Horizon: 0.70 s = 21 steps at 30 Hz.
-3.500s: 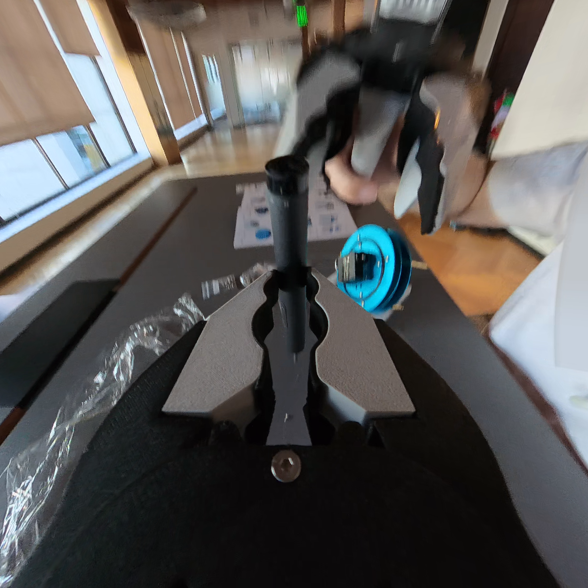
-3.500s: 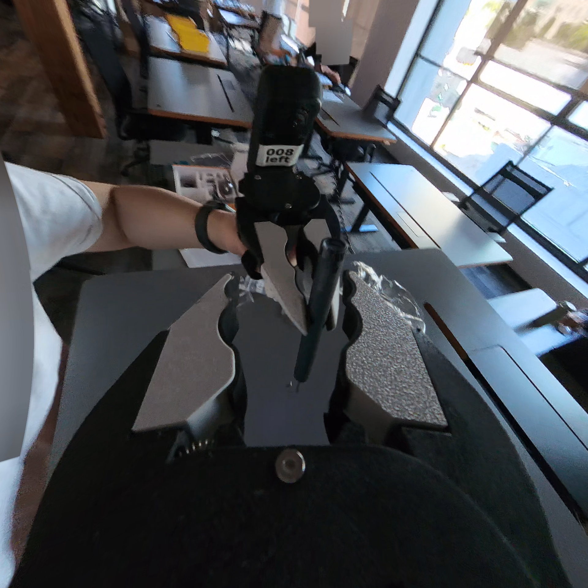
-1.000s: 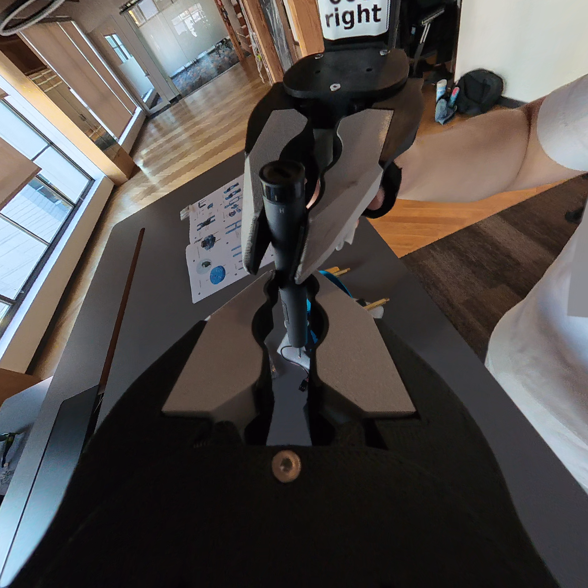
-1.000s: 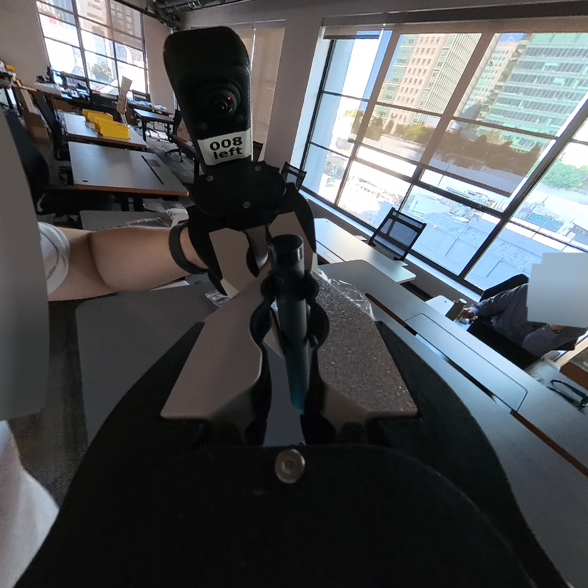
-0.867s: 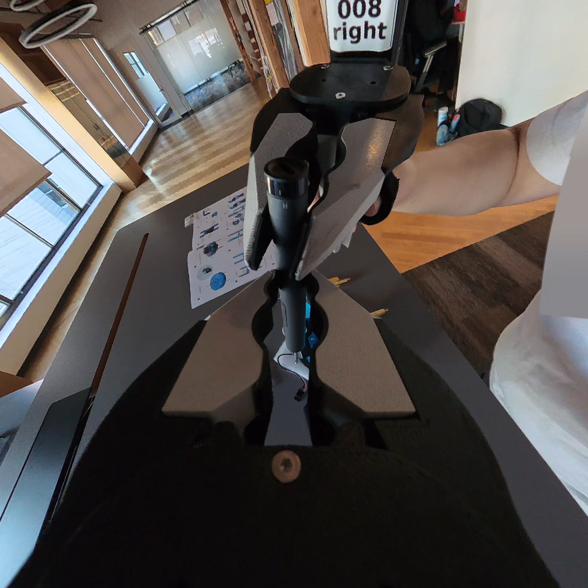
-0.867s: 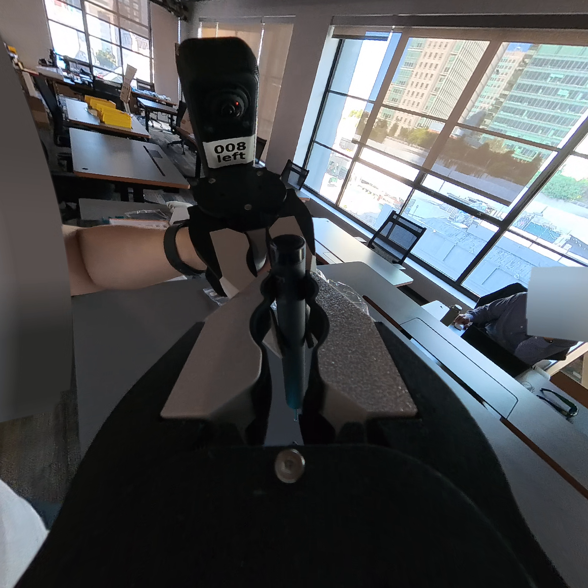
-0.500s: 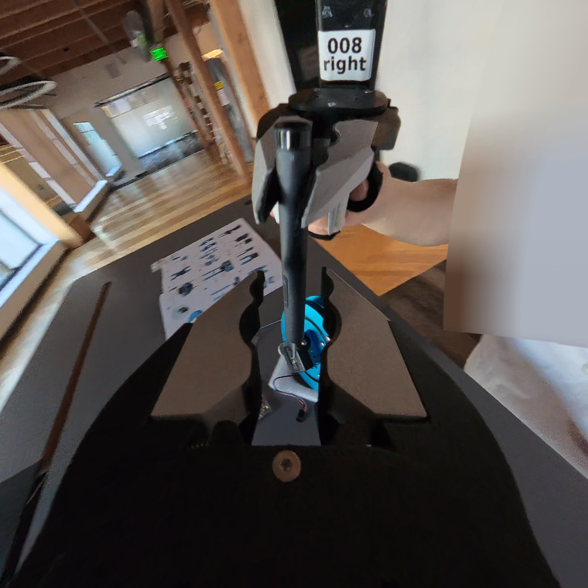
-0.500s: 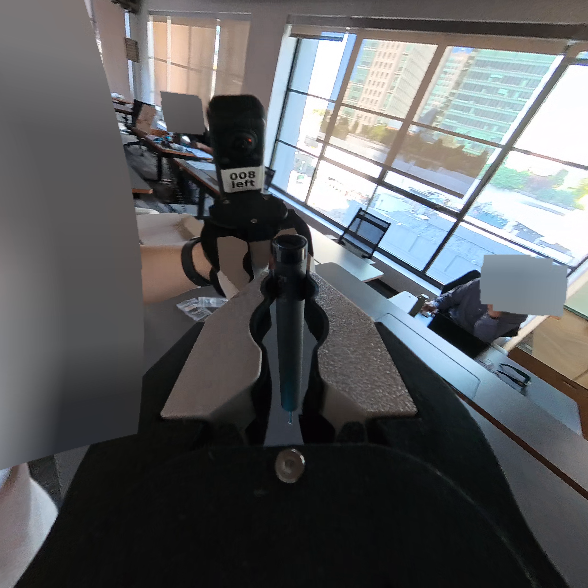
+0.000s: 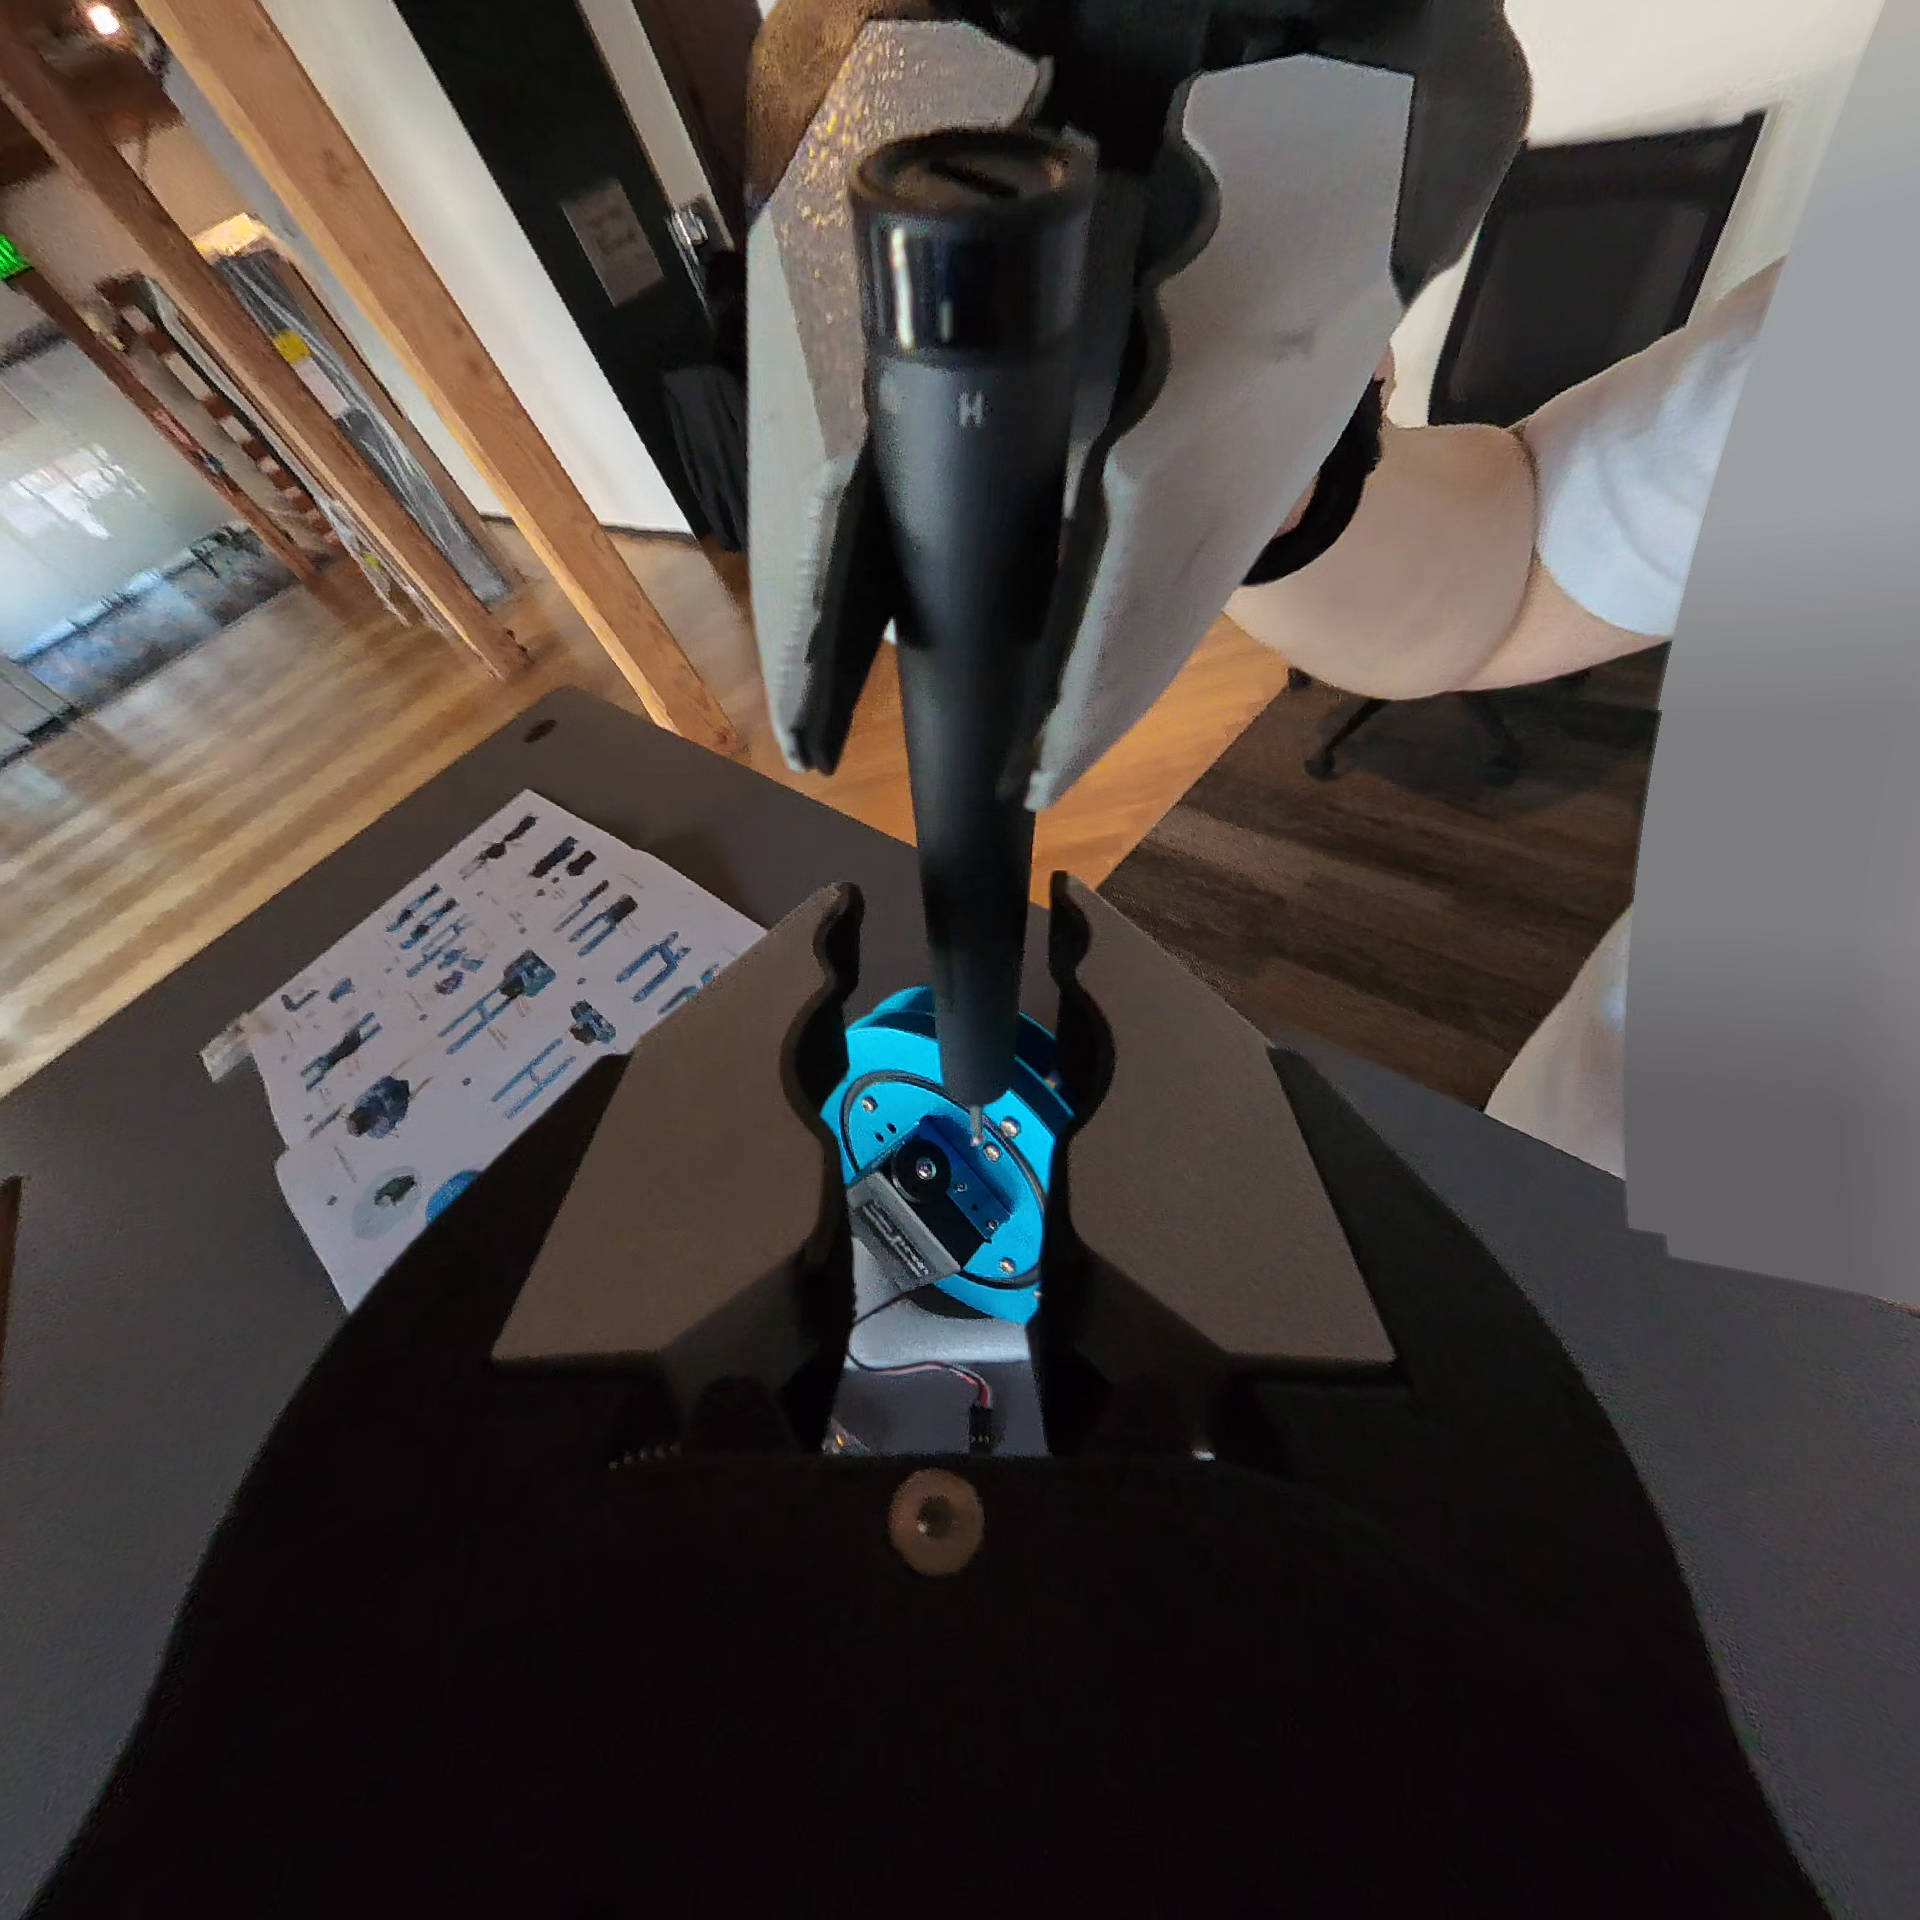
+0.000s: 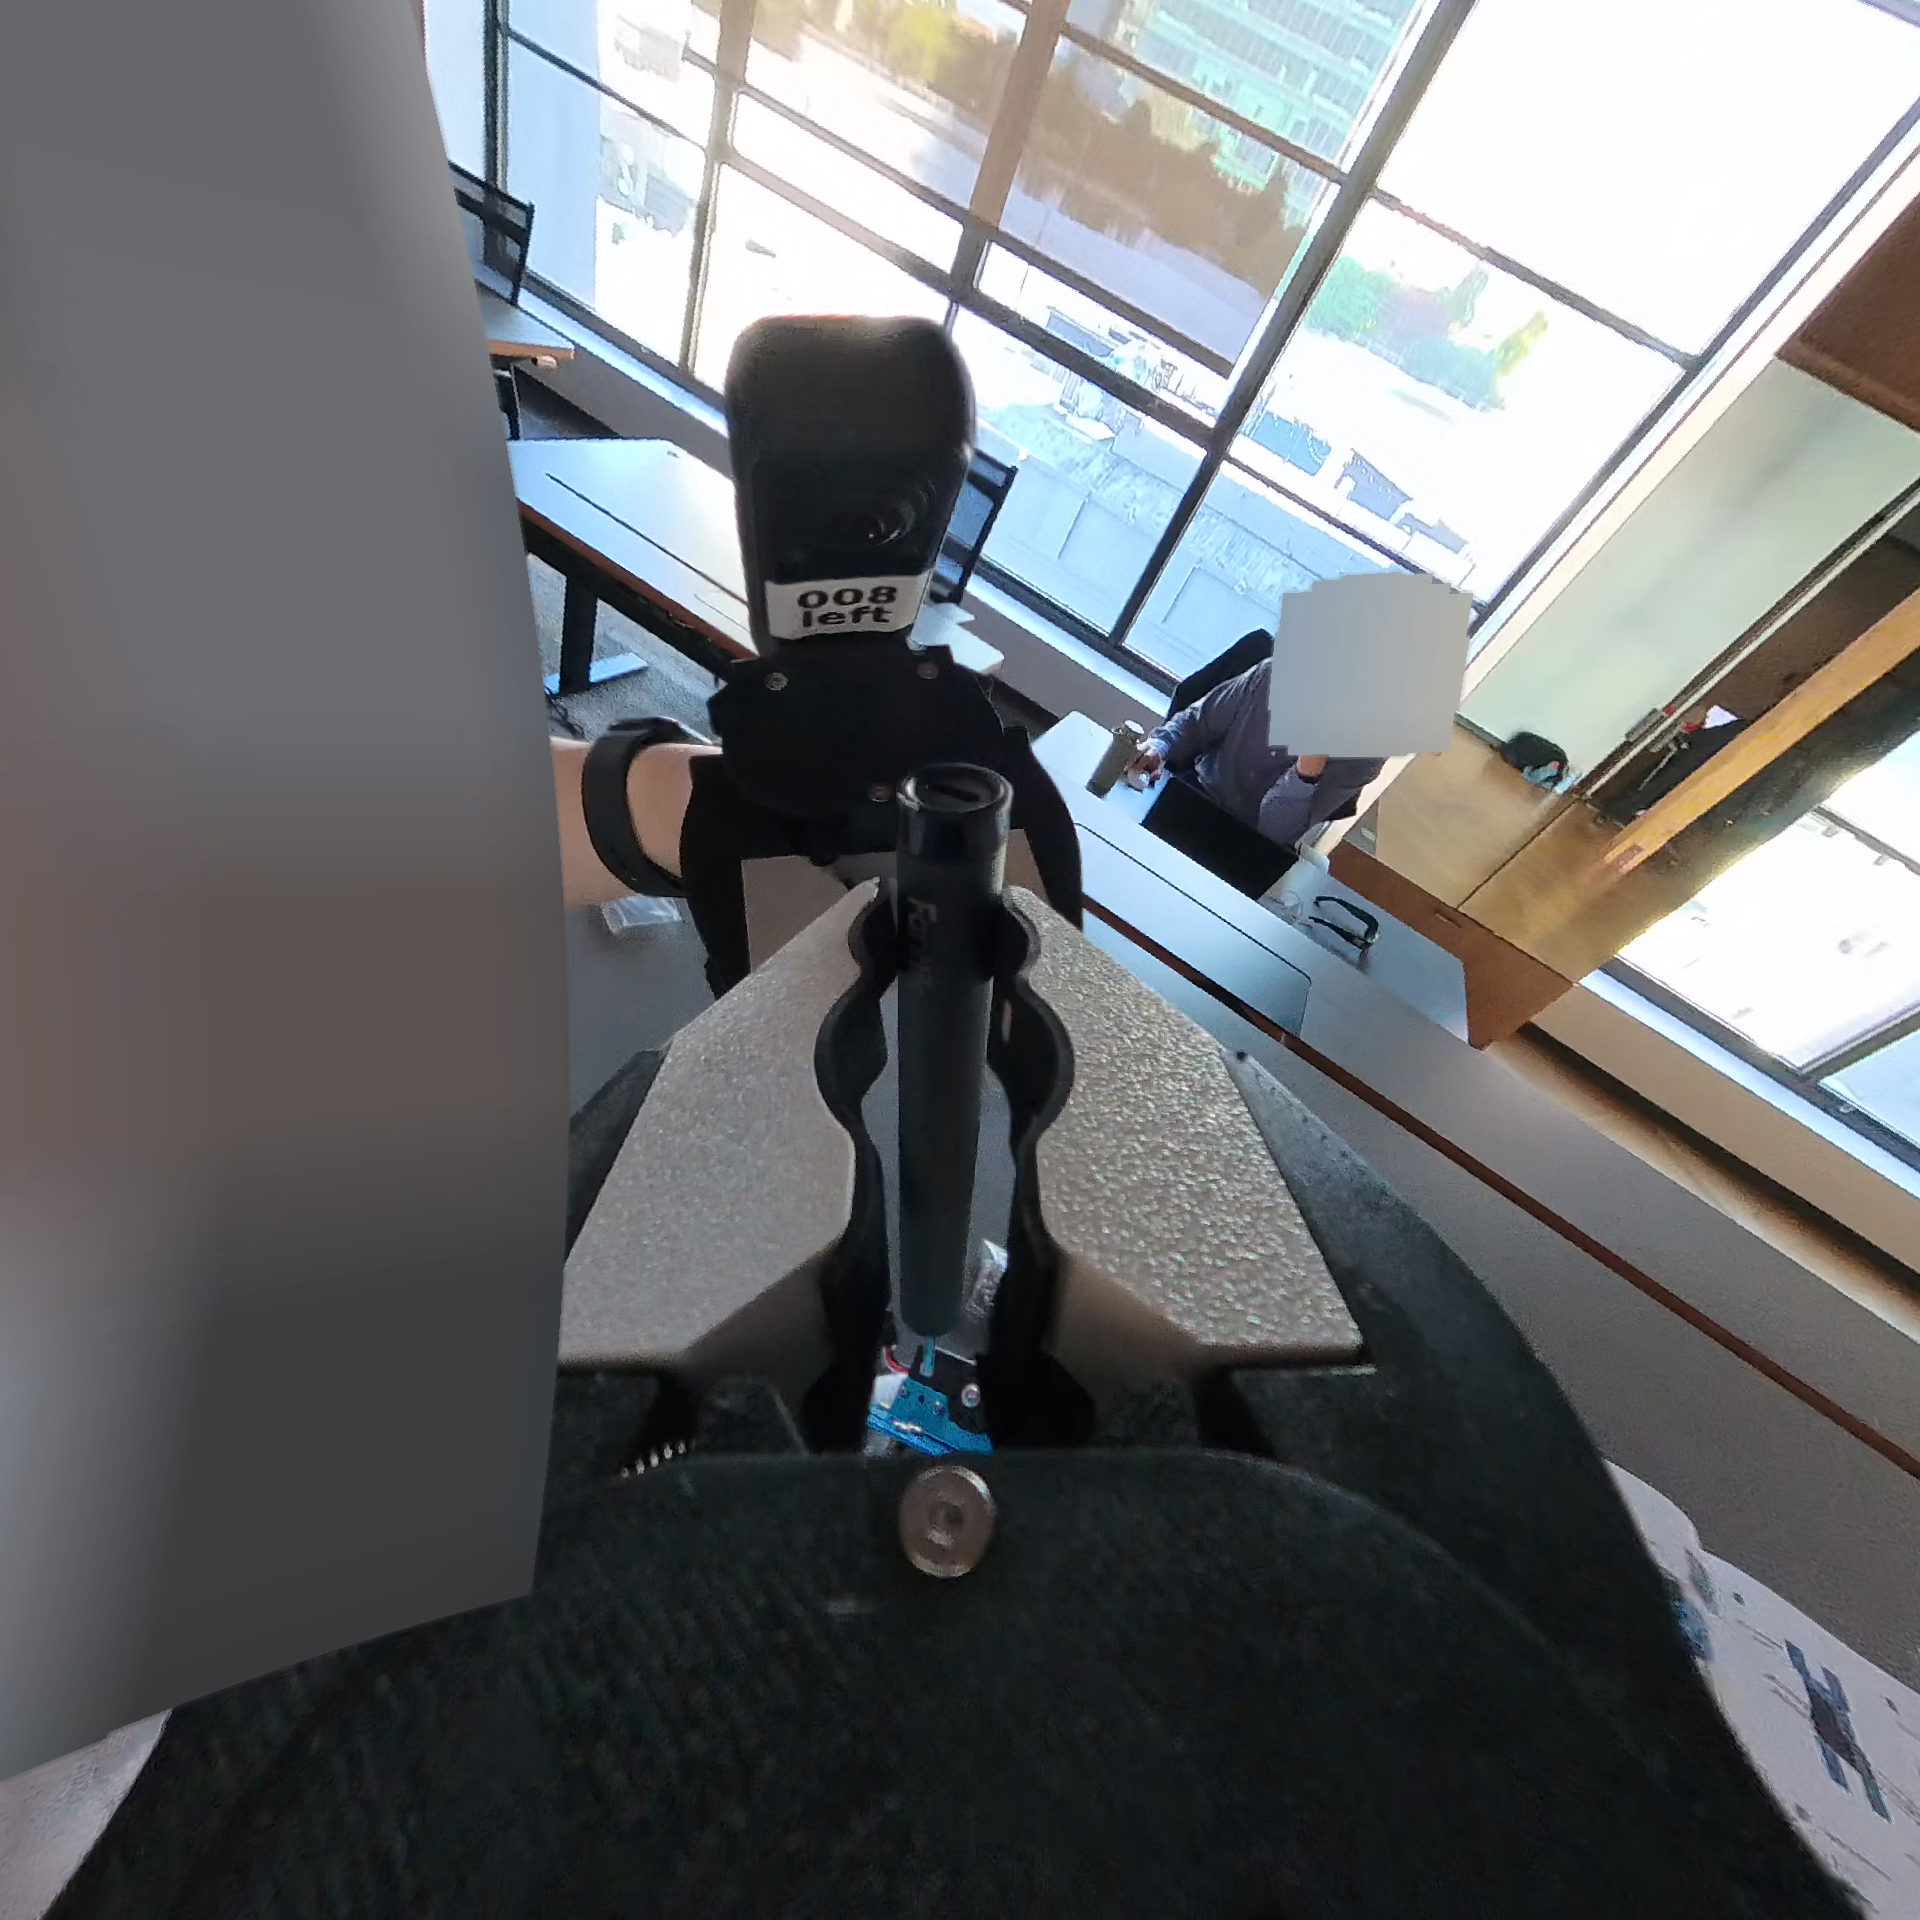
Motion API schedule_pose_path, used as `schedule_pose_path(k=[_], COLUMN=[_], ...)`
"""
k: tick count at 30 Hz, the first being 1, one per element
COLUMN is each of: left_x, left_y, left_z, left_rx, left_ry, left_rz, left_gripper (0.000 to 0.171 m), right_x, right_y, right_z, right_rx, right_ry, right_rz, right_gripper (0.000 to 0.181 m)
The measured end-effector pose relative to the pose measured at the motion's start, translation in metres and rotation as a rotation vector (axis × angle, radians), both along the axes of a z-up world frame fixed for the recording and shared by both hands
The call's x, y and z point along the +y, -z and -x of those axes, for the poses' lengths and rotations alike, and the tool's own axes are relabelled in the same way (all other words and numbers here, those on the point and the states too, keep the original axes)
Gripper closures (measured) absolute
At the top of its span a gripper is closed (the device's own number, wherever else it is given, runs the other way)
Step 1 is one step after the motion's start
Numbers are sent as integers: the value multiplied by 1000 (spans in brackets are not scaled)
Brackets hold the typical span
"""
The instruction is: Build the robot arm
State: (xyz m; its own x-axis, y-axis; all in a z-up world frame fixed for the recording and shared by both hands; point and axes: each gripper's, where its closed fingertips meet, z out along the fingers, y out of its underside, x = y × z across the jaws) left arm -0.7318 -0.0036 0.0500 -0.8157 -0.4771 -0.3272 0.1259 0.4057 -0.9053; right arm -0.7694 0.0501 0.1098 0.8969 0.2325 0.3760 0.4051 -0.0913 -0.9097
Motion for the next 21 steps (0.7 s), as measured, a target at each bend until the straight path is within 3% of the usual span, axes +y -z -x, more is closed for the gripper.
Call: schedule_pose_path(k=[1,18,21], left_x=[0,-6,-7], left_y=[1,9,12], left_z=[1,-7,-9], left_rx=[3,-36,-42], left_ry=[8,-65,-56], left_rz=[-6,-91,-93], left_gripper=[139,148,139], right_x=[1,-17,-16], right_y=[1,6,7], right_z=[-1,-6,-5], right_rx=[-18,-80,-78], right_ry=[15,119,117], right_rz=[6,-24,-22], right_gripper=[165,165,165])
